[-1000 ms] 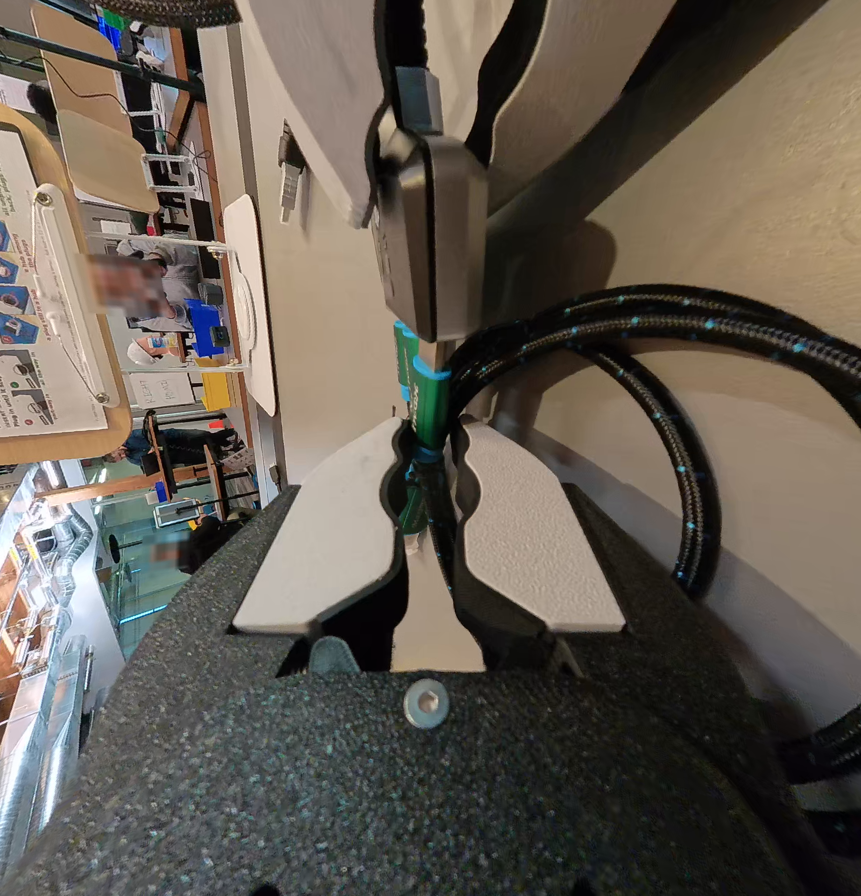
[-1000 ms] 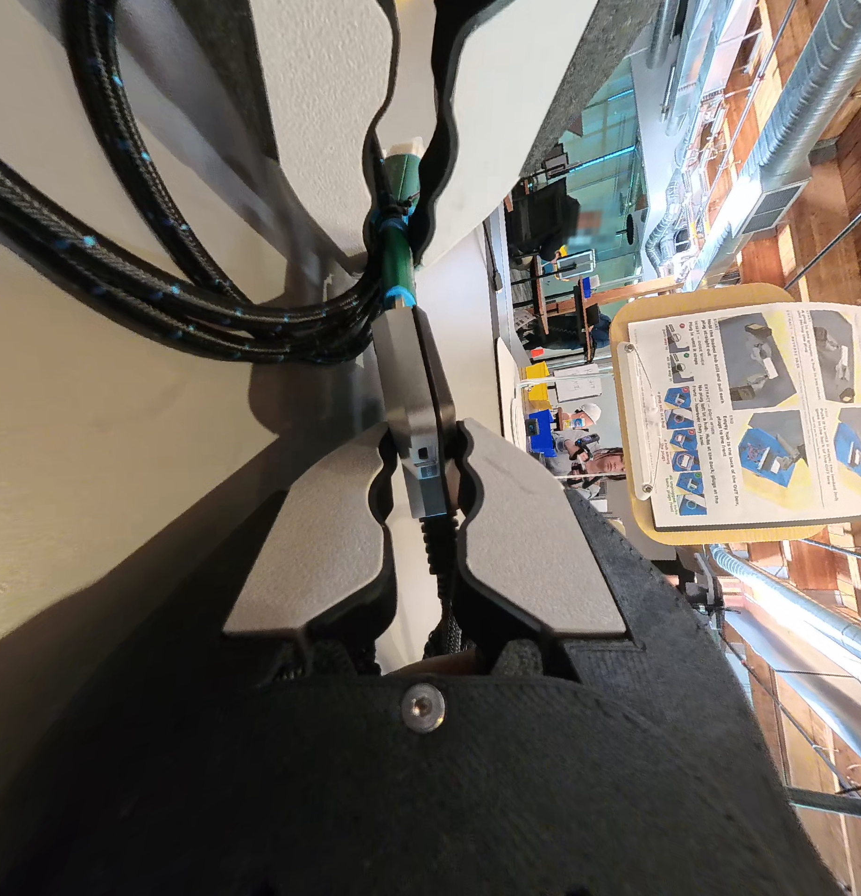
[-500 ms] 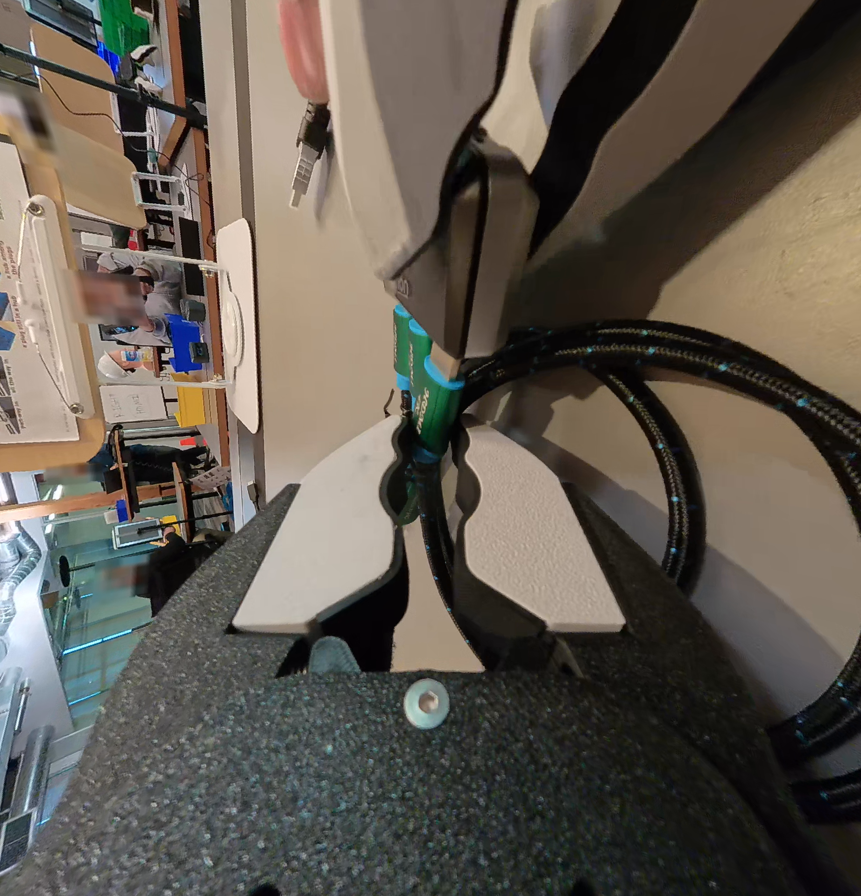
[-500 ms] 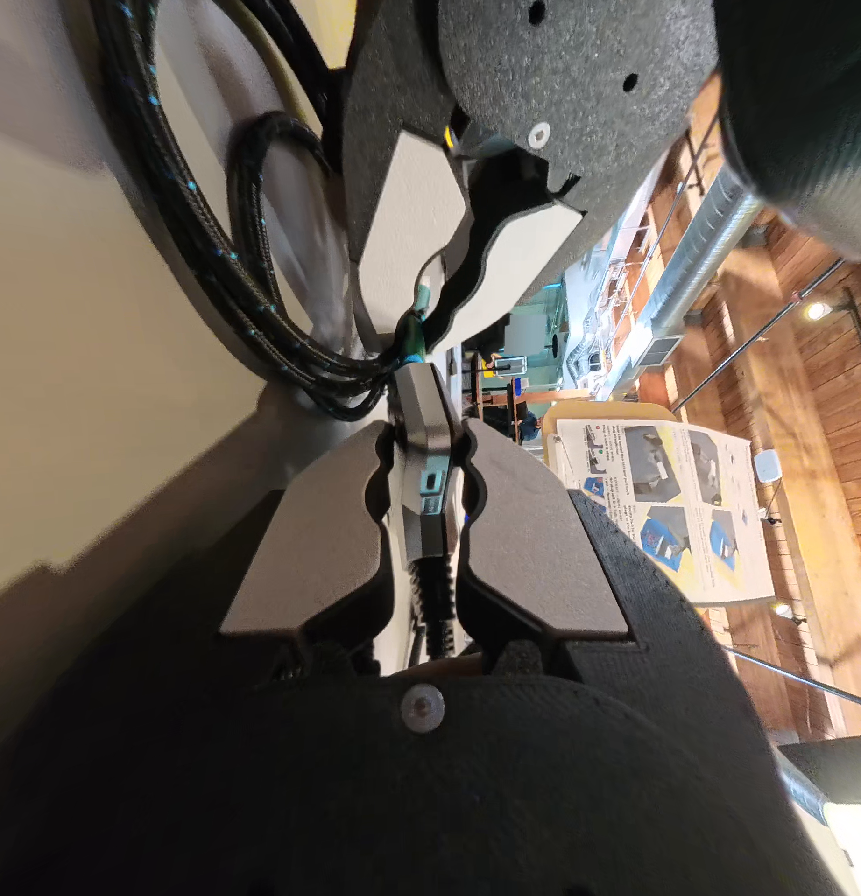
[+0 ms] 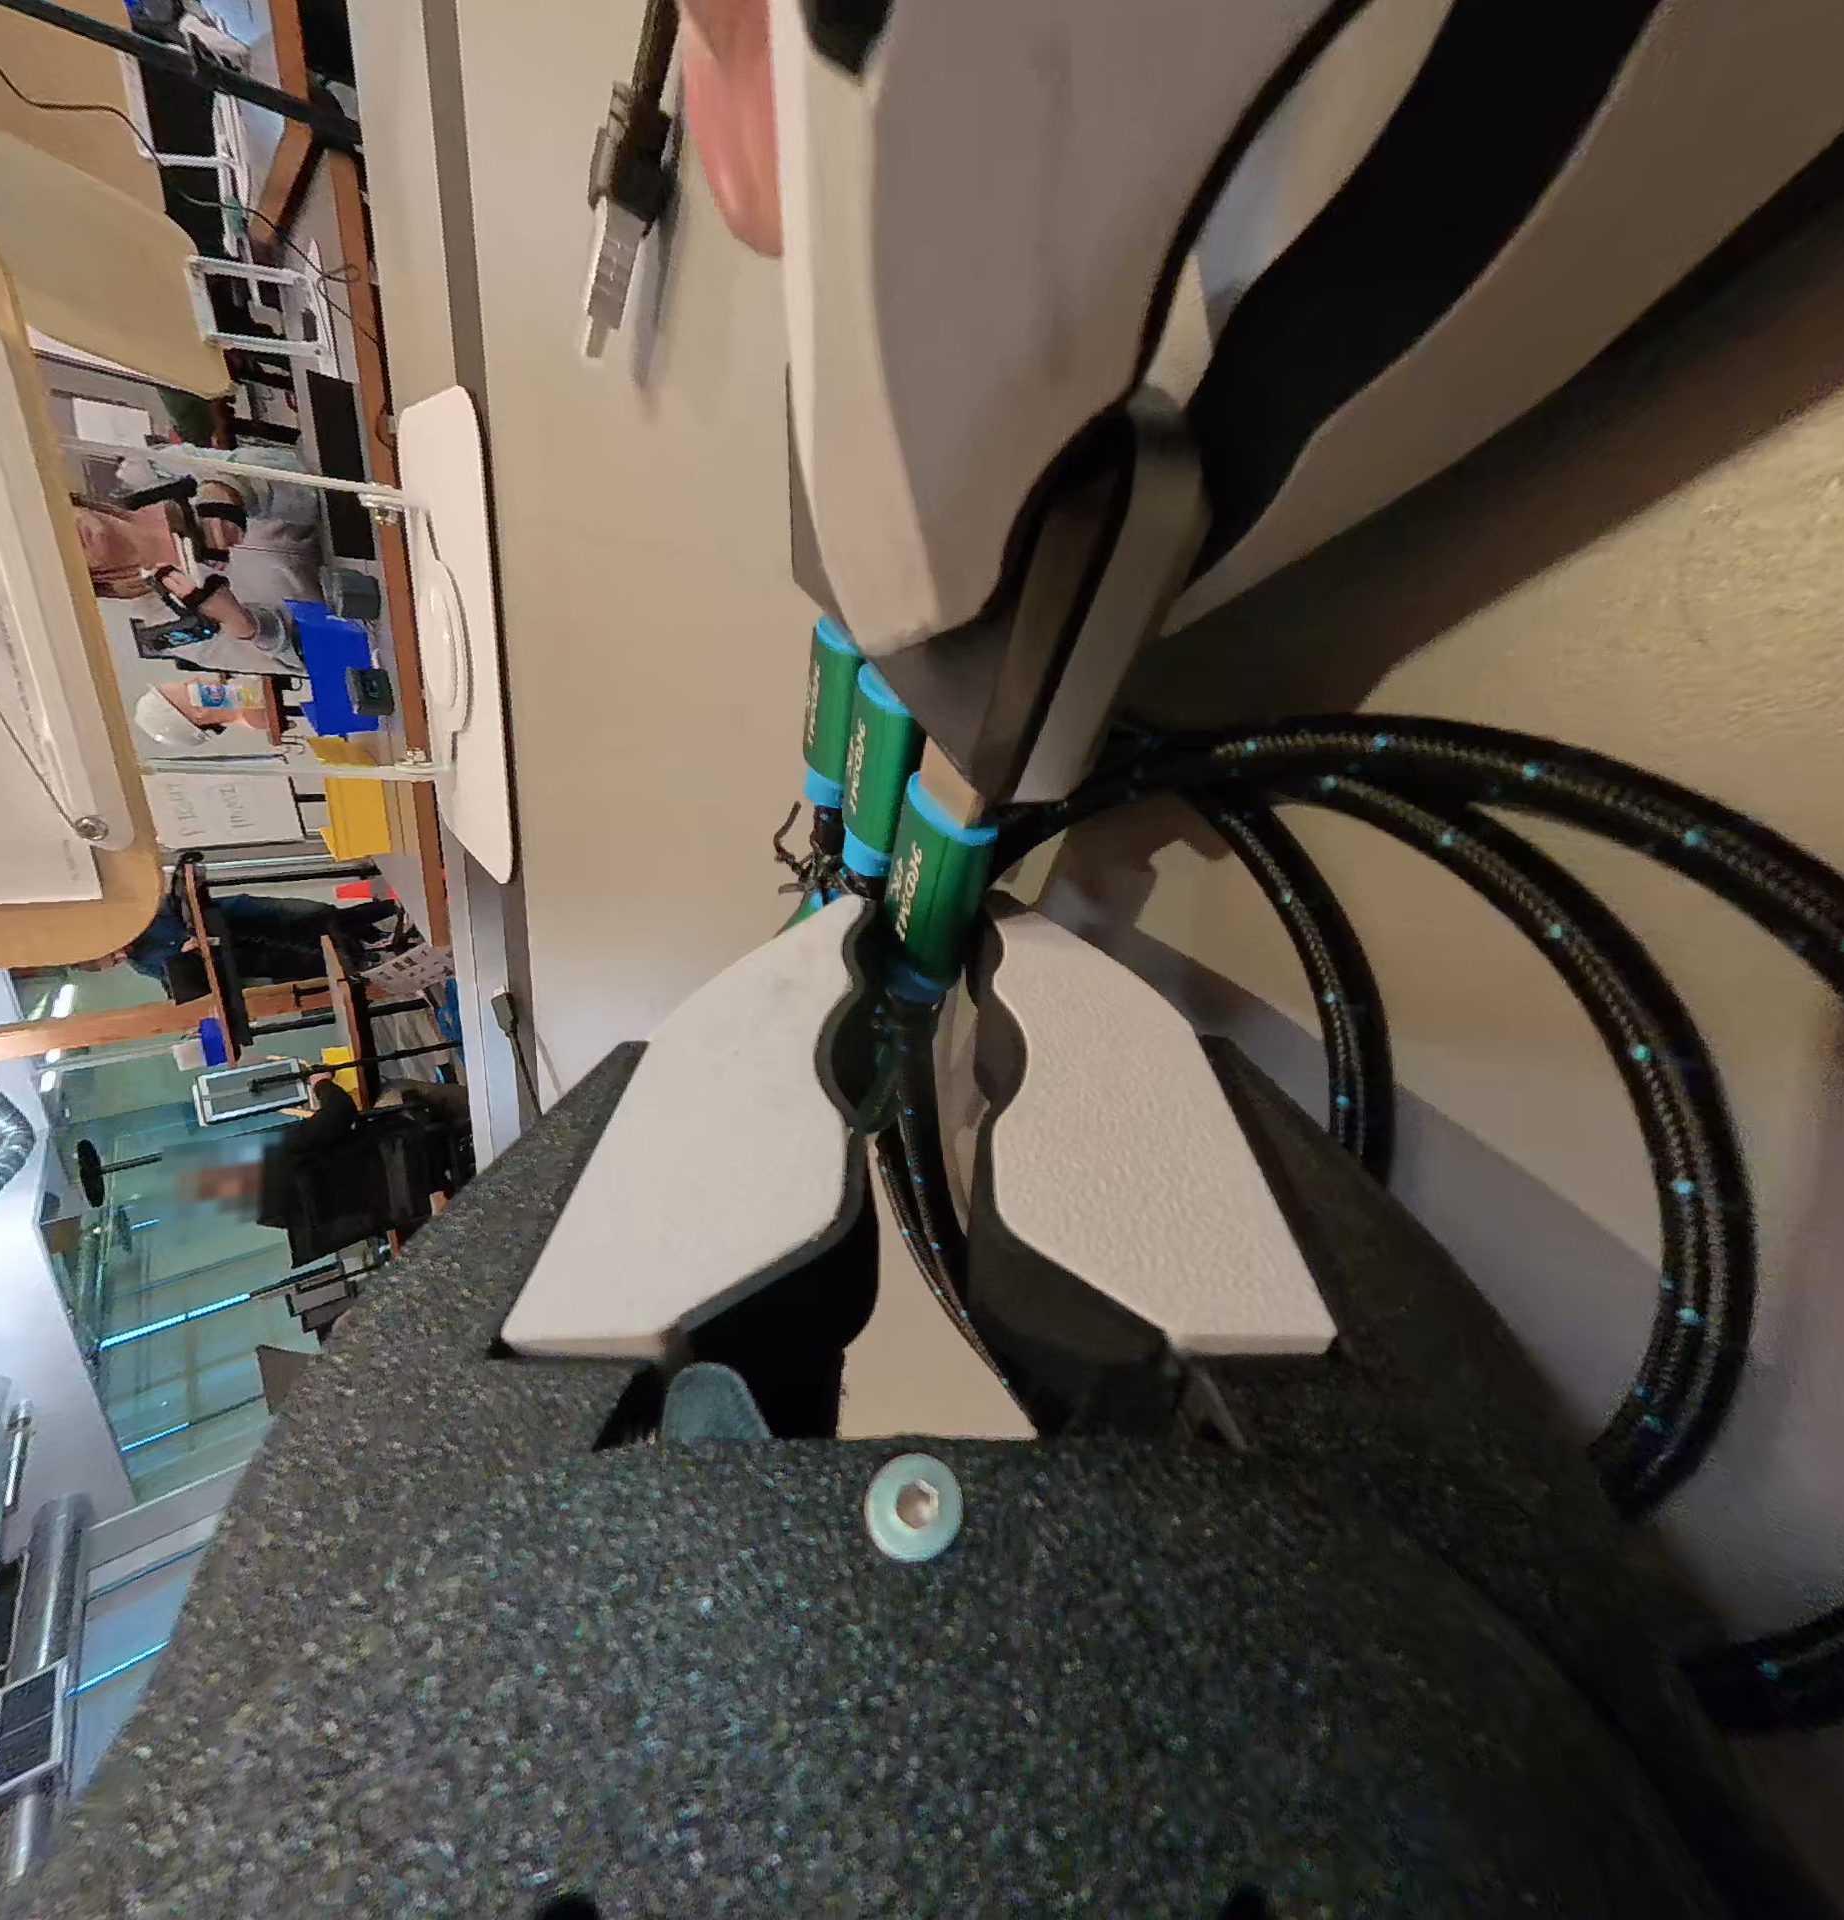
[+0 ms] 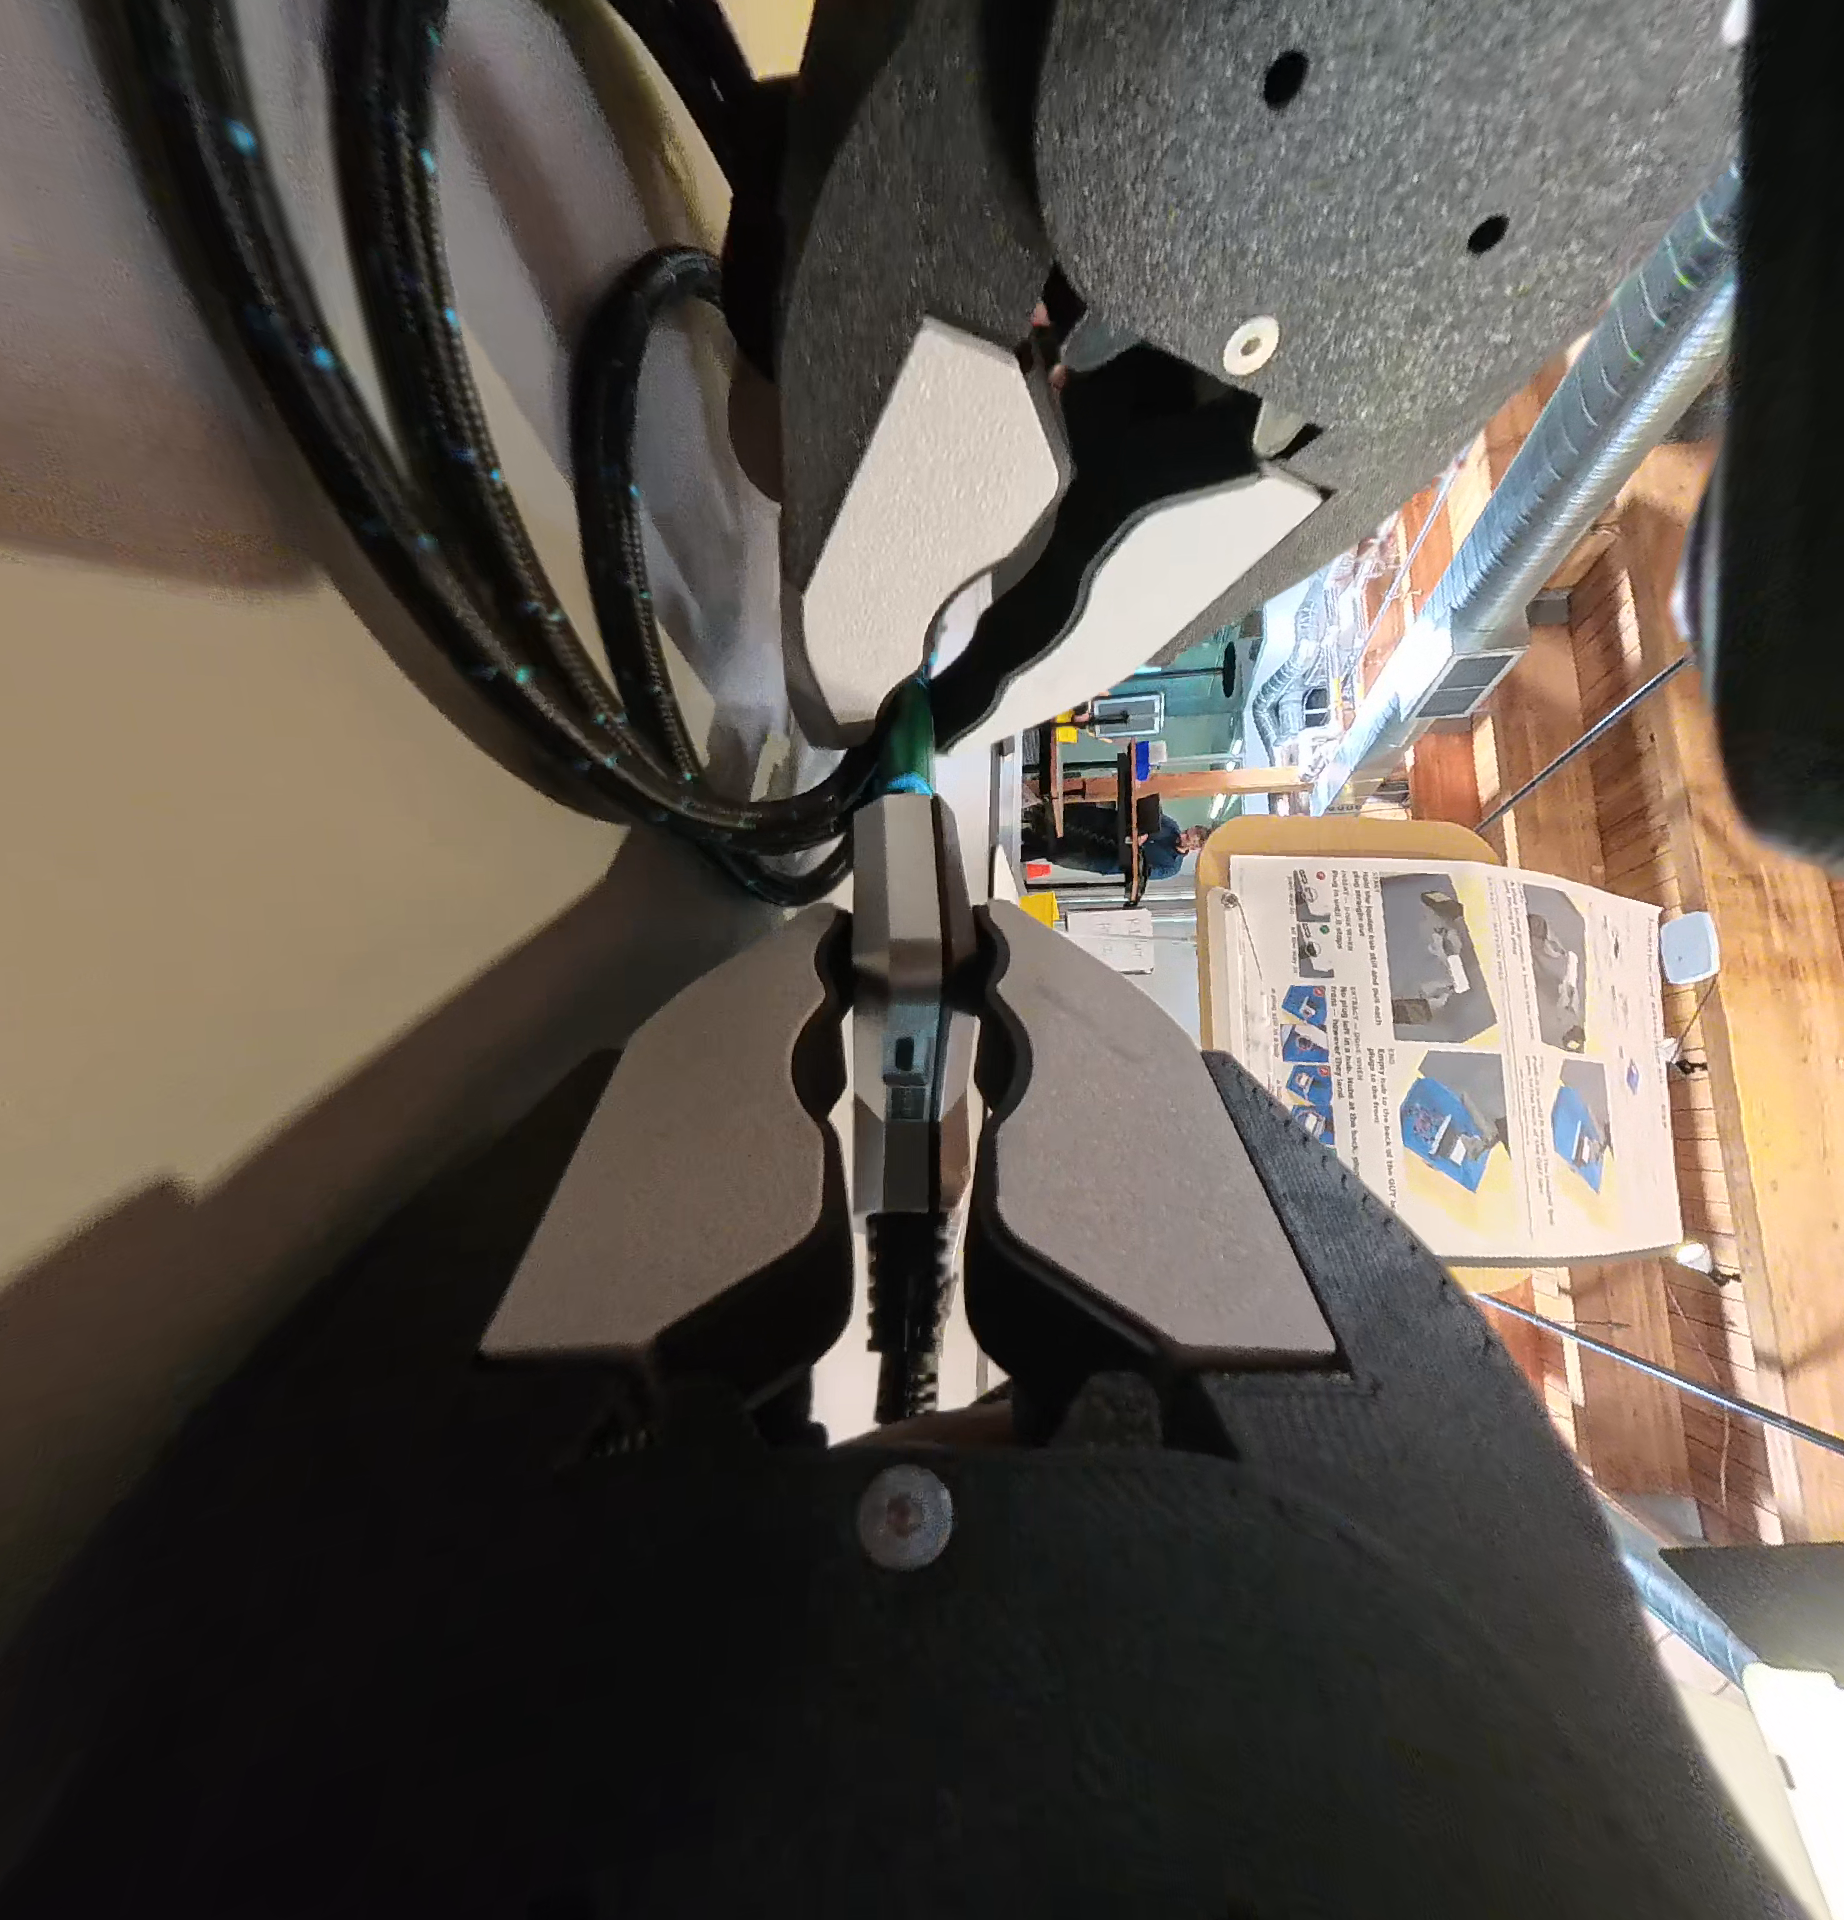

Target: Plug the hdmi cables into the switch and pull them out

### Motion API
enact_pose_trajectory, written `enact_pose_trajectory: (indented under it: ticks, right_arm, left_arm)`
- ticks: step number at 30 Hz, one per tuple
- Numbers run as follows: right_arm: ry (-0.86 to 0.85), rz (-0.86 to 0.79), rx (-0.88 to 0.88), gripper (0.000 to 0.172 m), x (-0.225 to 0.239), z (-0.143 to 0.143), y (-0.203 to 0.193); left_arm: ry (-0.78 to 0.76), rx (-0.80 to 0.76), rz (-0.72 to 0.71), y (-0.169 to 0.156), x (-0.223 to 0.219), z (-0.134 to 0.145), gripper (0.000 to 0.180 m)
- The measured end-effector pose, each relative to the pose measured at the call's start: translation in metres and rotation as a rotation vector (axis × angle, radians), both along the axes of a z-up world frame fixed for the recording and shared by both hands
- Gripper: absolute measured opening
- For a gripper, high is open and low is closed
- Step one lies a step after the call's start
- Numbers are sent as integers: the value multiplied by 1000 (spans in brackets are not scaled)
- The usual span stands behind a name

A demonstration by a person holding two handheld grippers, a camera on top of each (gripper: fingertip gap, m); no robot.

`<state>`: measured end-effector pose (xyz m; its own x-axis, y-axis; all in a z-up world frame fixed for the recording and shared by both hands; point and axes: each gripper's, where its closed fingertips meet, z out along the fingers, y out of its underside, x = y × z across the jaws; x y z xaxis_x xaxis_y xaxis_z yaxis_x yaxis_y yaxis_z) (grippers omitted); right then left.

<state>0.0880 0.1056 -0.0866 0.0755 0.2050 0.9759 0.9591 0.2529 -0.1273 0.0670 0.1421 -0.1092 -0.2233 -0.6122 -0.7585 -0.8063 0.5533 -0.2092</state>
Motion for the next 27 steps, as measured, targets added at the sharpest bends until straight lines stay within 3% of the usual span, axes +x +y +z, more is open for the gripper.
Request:
enact_pose_trajectory:
  ticks: [8,11,14,18,27]
  right_arm:
    - [-41,70,-16,19,-4,-3,-6]
    - [-53,75,-11,20,-8,-4,-7]
    - [-44,74,-20,20,-9,-5,-7]
    - [-45,75,-32,19,-11,-7,-6]
    - [-52,47,-26,21,1,-5,-3]
  left_arm:
    - [55,-17,-83,-8,0,-4,14]
    - [152,118,-139,-8,-5,-3,14]
    - [141,62,-125,-11,-6,-4,13]
    - [156,120,-116,-11,-3,-4,13]
    - [-14,27,-196,-6,6,0,22]
